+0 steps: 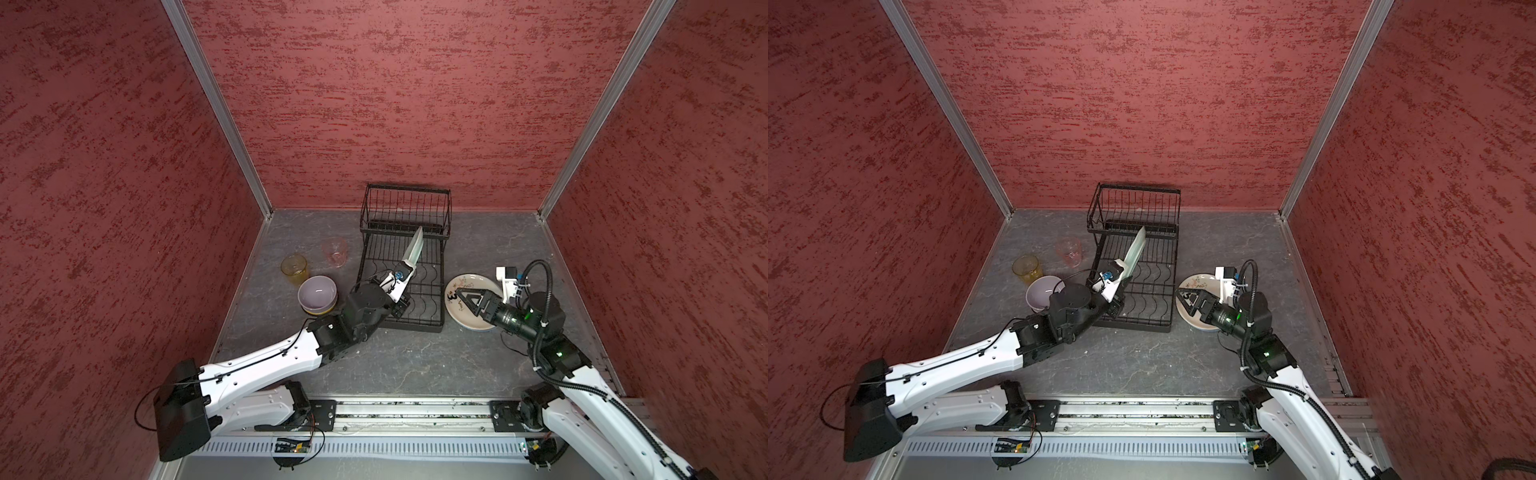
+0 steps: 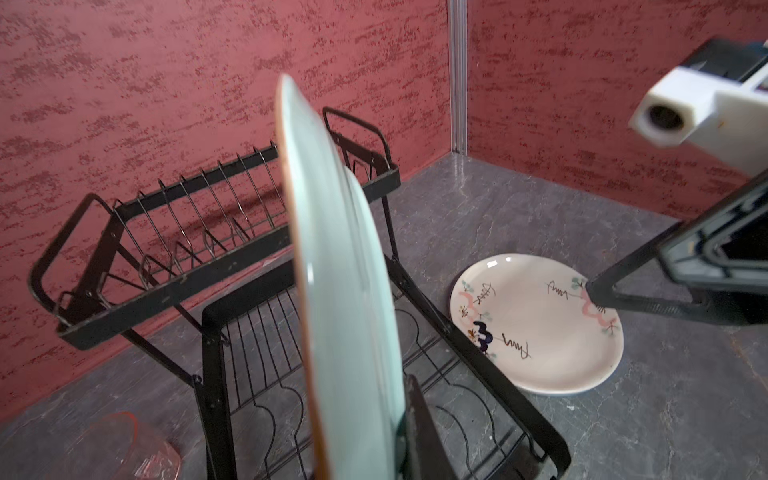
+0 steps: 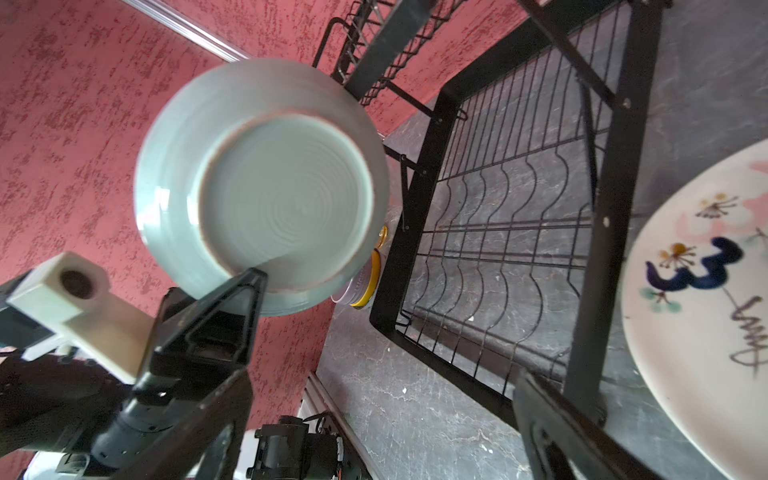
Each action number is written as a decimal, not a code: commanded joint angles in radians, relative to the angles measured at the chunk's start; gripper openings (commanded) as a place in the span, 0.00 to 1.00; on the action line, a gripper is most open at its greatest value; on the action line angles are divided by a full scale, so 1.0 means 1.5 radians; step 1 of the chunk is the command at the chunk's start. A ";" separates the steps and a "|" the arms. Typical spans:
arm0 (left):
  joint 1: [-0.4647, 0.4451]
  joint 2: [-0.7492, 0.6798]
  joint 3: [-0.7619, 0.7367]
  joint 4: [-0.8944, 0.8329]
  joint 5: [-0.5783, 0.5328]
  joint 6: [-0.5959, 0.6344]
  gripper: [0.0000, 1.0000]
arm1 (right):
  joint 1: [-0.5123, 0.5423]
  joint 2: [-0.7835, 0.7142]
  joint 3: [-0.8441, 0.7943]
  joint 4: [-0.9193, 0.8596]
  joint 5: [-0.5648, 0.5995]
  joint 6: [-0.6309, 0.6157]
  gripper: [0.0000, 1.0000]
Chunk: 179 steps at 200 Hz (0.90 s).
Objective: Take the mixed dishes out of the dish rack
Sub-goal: 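Carry the pale green plate toward the right gripper while the right gripper approaches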
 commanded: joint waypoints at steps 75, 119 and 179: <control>-0.028 0.003 -0.006 0.037 -0.022 0.016 0.00 | 0.029 0.012 0.044 0.039 -0.018 0.017 0.99; -0.055 0.039 0.004 0.027 -0.029 0.032 0.00 | 0.038 0.013 0.056 0.032 -0.020 0.025 0.99; -0.088 0.096 0.030 0.050 -0.057 0.069 0.00 | 0.057 0.019 0.070 -0.012 -0.016 0.037 0.99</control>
